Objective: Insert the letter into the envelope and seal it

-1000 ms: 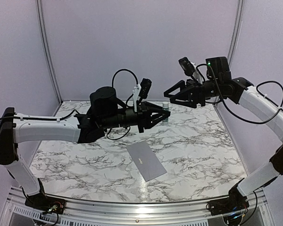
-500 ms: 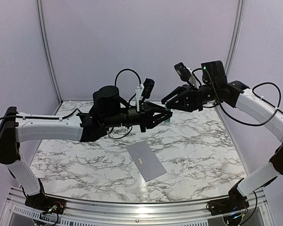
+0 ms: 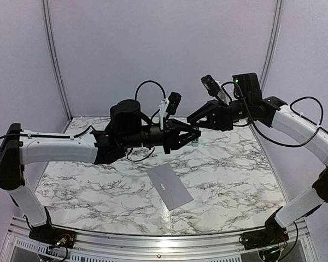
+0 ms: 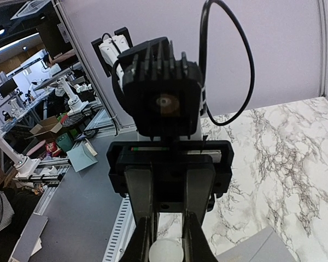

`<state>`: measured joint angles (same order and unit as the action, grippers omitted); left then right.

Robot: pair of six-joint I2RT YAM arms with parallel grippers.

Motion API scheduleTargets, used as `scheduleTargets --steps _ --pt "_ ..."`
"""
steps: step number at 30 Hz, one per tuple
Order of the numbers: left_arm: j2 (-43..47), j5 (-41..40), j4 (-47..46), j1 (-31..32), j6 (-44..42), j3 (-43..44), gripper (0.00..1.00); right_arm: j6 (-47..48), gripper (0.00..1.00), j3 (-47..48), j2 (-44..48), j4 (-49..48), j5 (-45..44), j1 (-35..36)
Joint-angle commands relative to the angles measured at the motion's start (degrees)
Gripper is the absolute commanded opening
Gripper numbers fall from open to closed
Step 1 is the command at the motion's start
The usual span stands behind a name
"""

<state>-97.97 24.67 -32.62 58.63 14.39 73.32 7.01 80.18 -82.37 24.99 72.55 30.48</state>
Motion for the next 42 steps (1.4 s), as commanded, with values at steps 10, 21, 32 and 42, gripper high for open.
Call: scheduleTargets --steps 10,21,32,42 --pt "-0.47 -3.03 -0.60 -0.18 0.05 1.38 0.32 -1.26 0.01 2.49 -0.14 -0.80 -1.28 -0.05" --pt "-2.32 -2.05 -0.71 1.22 -1.76 1.20 0.43 -6.64 0.00 3.31 -0.07 -6.59 0.94 -3.48" --pt "-3.18 -4.46 -1.55 1.13 -0.62 2.00 0.42 -9.89 0.00 1.11 0.58 -9.27 2.04 -3.50" --pt "-4.49 -2.11 -4.31 0.61 1.81 3.10 0.31 -9.87 0.00 -0.22 1.16 -9.69 1.97 -3.54"
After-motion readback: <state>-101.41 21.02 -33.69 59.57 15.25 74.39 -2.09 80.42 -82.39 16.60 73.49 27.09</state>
